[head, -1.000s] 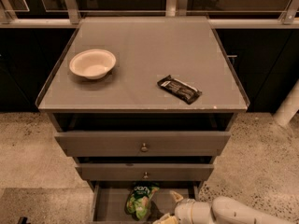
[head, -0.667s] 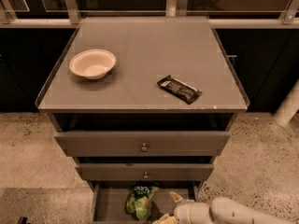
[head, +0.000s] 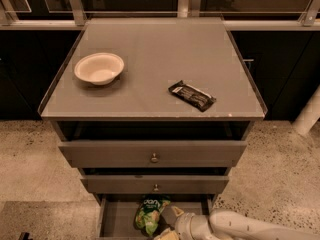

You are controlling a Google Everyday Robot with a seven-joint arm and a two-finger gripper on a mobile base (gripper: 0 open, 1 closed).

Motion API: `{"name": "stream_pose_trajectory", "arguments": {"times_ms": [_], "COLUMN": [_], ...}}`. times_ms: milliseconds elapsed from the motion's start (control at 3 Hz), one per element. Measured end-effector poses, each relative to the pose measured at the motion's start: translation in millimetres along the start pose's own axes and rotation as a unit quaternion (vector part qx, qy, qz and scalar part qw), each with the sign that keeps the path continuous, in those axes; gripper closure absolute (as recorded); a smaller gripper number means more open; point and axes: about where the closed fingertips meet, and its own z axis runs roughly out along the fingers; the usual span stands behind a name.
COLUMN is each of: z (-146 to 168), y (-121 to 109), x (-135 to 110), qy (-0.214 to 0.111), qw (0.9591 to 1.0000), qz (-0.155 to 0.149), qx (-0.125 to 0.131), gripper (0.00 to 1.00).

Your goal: Pick green rice chip bag from bottom drawer and place on counter

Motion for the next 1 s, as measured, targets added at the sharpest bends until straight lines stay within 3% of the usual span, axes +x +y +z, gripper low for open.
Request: {"name": "stream_pose_trajectory", "arguments": {"times_ms": [333, 667, 1000], "z": [13.5, 66.2, 67.4], "y": [-5.2, -23.5, -23.5], "x": [-1.6, -12.6, -13.2], "qy": [-0.007, -0.01, -0.01], "qw": [0.9999, 0.9992, 0.9992], "qz": [-0.011, -0.037, -0.037], "qx": [0.005, 0.009, 0.008], "gripper": [0.0, 0.0, 0.0]}}
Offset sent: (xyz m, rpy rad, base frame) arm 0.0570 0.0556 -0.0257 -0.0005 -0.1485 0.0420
